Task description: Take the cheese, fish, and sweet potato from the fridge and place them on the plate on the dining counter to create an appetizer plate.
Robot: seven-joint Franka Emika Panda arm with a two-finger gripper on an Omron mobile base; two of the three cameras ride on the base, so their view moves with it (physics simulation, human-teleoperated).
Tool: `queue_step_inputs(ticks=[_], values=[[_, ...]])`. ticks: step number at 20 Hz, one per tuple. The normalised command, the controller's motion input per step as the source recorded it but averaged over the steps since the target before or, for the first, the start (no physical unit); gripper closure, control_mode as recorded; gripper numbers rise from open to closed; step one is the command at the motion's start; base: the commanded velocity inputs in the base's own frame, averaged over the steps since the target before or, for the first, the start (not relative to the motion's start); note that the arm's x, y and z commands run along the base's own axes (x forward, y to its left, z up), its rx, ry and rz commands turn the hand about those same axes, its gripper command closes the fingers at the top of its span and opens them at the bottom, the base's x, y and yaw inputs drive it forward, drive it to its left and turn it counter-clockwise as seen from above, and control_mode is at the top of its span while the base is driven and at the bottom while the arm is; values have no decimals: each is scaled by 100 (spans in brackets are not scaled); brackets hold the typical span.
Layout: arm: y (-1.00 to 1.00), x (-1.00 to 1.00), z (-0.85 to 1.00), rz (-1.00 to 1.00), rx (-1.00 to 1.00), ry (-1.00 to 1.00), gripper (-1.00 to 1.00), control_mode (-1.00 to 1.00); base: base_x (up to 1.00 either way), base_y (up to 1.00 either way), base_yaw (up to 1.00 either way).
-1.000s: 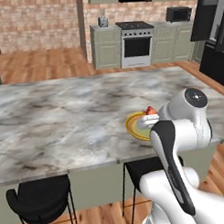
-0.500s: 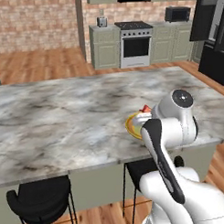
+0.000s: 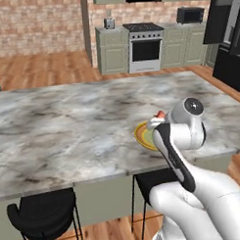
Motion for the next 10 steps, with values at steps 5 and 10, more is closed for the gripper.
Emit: queue_step_inputs(ticks=[5,10], values=[[-17,51,-20,0,5,8,100,-100,0,0,0],[0,29,-9,-6,0,15,100,-100,0,0,0]])
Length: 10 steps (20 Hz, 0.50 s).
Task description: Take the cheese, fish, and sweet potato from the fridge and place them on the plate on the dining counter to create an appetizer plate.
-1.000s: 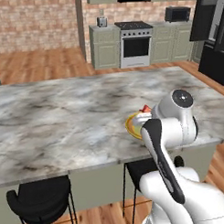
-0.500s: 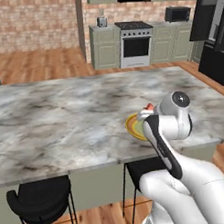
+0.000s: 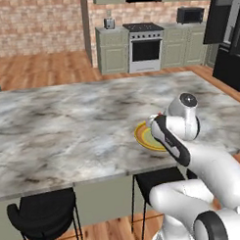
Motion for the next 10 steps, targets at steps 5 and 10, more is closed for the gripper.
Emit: queue_step_inputs(ticks=[5,10], values=[[0,6,-15,-17,0,12,100,-100,0,0,0],[0,21,-31,-16,0,1,100,-100,0,0,0]])
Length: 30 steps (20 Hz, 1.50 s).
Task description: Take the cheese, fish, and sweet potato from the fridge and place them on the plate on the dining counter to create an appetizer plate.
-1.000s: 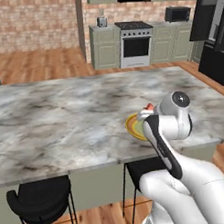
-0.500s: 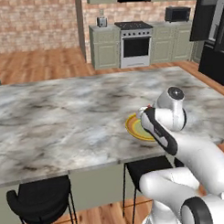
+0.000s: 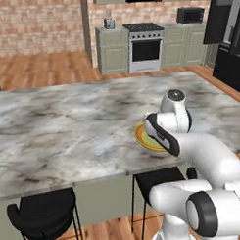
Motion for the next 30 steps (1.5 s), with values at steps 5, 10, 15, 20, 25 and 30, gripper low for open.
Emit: queue_step_inputs(ticks=[5,10,15,20,25,30], values=[[-1,40,-34,-5,1,0,100,-100,0,0,0],[0,41,-29,-2,1,0,100,-100,0,0,0],[0,39,-34,-1,1,2,100,-100,0,0,0],[-4,33,-36,0,1,1,100,-100,0,0,0],[-6,30,-31,0,1,0,100,-100,0,0,0],[-5,35,-28,0,1,0,100,-100,0,0,0]])
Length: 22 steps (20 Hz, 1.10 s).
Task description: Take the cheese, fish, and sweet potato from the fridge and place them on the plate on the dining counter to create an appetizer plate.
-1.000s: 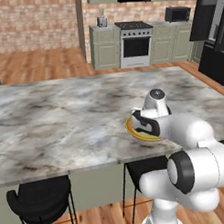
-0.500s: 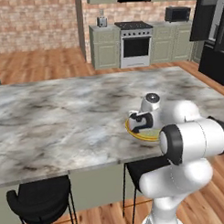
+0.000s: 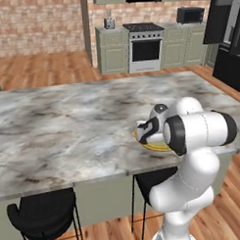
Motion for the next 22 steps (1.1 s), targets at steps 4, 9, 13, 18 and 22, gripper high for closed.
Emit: queue_step_inputs(ticks=[4,9,13,18,22], values=[[-4,34,-26,0,0,0,100,-100,0,0,0],[-3,25,-16,-1,0,0,-100,-100,0,0,0],[-13,47,-16,-1,0,0,-100,-100,0,0,0],[-12,29,-9,-2,0,0,-100,-100,0,0,0],[-8,-65,37,-1,0,-1,-100,-100,0,0,0]])
